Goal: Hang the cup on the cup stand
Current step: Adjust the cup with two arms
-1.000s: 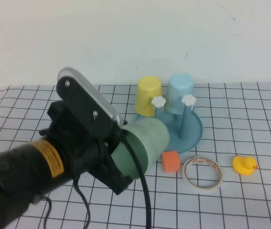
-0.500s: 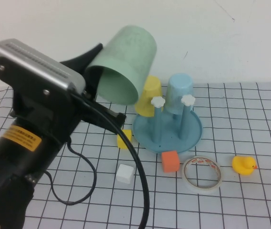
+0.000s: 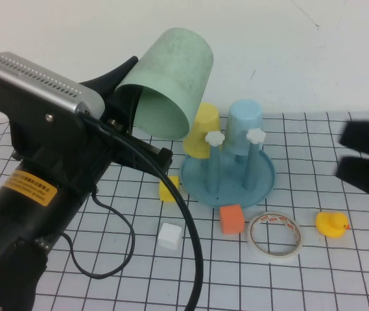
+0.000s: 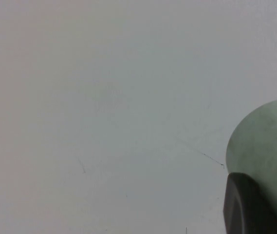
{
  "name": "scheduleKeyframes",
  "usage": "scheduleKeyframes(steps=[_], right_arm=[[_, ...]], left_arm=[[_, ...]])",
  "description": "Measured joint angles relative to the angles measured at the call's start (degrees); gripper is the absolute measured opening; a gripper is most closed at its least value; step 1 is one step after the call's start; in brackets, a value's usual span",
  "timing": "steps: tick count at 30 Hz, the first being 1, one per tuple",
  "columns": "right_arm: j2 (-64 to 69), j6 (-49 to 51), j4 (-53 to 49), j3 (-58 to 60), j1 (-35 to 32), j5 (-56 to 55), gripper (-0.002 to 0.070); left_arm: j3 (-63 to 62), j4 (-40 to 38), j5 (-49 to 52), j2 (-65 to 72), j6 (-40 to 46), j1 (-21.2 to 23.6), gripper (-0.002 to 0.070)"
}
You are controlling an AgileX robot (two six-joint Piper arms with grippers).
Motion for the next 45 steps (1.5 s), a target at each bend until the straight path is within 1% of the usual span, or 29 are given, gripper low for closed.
scheduleKeyframes(steps=[8,12,16,22,30,45], right_arm=[[14.6,2.9,0.0,-18.0,11.8,-2.9,0.0666],[19.2,3.7,0.0,-24.9,15.5,-5.4,0.0666],[23.3,3.9,0.0,-30.4,18.1,-5.7,0.0666],[27.0,4.2,0.0,-34.1,20.1,-6.1,0.0666],[28.5,5.4,0.0,-34.8,22.0,-8.6,0.0666],[29.9,6.1,0.4,-36.6,23.2,-10.5,0.0668]], left_arm=[[0.0,0.4,0.5,0.0,-0.3,0.0,0.0006],[0.0,0.6,0.5,0.0,-0.3,0.0,0.0006],[0.0,0.6,0.5,0.0,-0.4,0.0,0.0006],[0.0,0.7,0.5,0.0,-0.4,0.0,0.0006],[0.0,1.0,0.5,0.0,-0.4,0.0,0.0006],[0.0,1.1,0.7,0.0,-0.7,0.0,0.0005]])
